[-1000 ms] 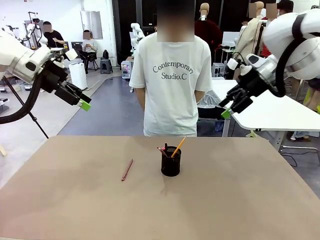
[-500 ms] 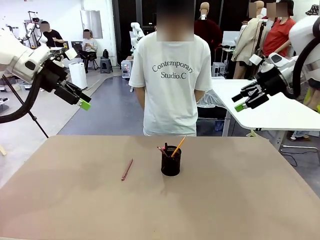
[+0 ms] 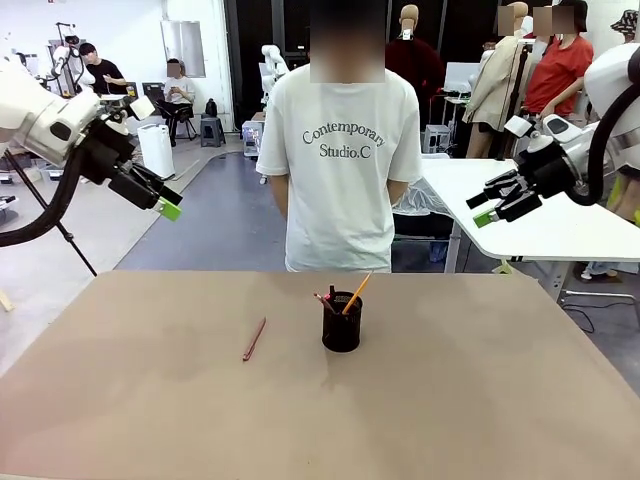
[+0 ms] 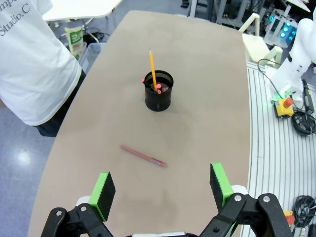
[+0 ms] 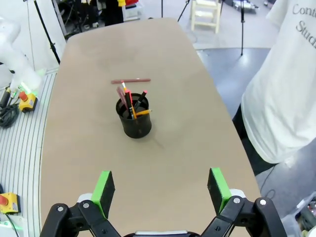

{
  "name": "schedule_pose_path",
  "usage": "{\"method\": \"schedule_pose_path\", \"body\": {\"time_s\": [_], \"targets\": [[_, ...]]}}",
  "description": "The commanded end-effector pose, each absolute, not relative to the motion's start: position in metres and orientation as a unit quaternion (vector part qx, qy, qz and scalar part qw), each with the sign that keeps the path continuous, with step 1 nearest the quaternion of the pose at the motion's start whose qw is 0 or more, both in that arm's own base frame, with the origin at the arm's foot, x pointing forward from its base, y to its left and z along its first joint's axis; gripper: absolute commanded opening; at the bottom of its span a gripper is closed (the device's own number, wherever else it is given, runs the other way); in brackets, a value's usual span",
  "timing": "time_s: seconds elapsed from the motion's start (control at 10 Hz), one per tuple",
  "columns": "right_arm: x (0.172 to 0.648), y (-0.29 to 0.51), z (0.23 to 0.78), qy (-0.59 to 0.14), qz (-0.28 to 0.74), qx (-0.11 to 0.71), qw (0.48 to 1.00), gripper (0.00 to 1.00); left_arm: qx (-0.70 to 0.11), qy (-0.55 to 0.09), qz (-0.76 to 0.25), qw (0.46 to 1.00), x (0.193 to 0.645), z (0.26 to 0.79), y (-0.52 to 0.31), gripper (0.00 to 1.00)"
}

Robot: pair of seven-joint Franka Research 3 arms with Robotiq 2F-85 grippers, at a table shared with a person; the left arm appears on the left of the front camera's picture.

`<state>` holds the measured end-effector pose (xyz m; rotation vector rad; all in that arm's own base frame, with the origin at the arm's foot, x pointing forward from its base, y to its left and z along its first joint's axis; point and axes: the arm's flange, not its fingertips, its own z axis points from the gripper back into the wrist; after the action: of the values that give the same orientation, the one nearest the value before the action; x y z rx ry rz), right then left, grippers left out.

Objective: Place the pens into the pen holder.
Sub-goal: Pick up a writing instrument from the table and place it into the Pen holder.

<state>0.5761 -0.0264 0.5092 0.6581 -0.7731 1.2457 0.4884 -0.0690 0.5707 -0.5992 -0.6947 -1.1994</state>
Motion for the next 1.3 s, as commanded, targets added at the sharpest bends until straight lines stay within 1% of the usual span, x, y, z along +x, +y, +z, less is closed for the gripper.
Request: {"method": "schedule_pose_path", "body": {"time_s": [0.0,1.2], "targets": [[0.5736,-0.0234,0.5110,-0.345,0.554,0.288,0.701,1.00,-0.270,-0.315,-0.546,0.728,0.4892,0.5723,-0.0689,1.00],[0.5736,-0.0234,0.5110,-0.345,0.554,0.288,0.701,1.00,-0.272,-0.315,-0.544,0.728,0.4884,0.5707,-0.0690,1.00]]}}
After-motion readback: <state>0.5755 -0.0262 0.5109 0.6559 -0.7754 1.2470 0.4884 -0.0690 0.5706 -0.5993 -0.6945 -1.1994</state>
